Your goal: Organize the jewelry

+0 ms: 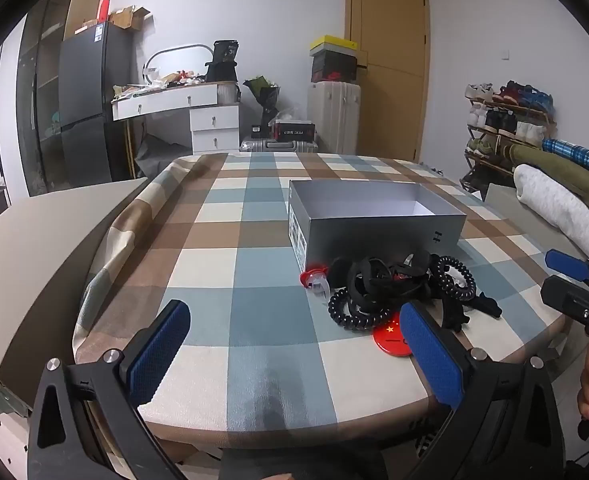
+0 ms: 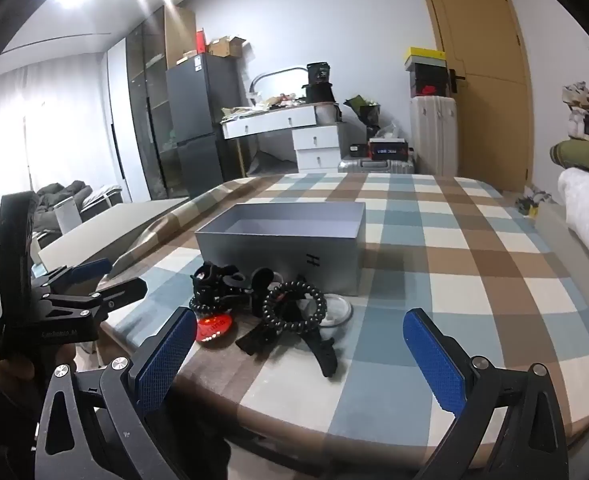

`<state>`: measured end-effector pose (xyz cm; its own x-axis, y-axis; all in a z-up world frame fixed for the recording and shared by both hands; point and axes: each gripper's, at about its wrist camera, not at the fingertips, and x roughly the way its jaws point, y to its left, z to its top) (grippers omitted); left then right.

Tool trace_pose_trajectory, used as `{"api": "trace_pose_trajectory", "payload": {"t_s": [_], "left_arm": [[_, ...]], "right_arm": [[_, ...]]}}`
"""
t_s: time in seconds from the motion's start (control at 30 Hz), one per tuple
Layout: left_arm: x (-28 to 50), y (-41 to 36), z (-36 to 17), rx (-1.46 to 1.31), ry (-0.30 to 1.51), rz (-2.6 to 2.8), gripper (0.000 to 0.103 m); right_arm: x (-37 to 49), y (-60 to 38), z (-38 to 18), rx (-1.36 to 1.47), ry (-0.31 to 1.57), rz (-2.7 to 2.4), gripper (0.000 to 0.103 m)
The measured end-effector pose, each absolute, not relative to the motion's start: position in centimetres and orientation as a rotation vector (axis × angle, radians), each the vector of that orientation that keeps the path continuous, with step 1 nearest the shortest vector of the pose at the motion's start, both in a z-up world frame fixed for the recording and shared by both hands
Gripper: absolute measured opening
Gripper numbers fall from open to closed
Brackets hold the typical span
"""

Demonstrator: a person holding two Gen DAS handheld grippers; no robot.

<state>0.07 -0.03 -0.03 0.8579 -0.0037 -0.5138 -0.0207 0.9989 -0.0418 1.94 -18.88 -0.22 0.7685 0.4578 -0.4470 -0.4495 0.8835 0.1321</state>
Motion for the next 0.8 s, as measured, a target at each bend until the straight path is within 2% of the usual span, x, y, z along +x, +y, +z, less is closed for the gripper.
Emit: {"api": "trace_pose_trajectory", "payload": {"t_s": [0.8], "left_arm": [[0.2,0.2,0.5,-0.078,0.539,-0.027,0.102]], "right_arm": [[2.5,-18.0,1.4,-0.014,0.527,0.481,0.103]]}}
